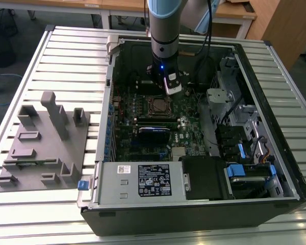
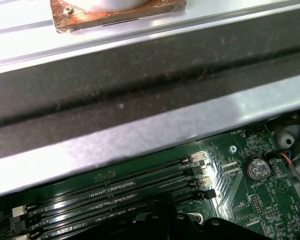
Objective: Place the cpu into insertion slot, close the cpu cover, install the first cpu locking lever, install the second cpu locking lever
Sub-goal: 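Install the first cpu locking lever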
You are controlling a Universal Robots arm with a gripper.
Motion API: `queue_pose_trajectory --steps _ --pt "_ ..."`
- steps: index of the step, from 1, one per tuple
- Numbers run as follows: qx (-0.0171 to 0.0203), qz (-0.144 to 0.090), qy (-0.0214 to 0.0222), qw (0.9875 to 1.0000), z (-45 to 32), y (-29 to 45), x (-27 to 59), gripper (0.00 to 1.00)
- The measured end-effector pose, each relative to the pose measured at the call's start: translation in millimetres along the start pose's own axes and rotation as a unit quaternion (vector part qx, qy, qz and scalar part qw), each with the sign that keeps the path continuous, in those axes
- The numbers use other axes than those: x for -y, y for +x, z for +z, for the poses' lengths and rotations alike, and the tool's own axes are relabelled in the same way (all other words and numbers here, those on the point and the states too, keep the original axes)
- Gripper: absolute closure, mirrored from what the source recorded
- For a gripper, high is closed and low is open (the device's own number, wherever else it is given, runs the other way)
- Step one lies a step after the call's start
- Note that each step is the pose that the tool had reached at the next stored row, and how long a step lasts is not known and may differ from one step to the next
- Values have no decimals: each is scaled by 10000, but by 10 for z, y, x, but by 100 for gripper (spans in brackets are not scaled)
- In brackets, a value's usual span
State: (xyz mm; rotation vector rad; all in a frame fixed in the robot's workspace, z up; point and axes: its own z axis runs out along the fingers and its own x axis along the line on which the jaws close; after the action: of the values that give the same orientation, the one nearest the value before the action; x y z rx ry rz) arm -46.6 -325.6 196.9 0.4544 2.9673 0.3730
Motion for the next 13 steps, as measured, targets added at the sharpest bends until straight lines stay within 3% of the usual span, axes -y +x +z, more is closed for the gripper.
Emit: queue_pose_trajectory --steps 13 --pt "-8 7 -30 10000 -5 33 10 90"
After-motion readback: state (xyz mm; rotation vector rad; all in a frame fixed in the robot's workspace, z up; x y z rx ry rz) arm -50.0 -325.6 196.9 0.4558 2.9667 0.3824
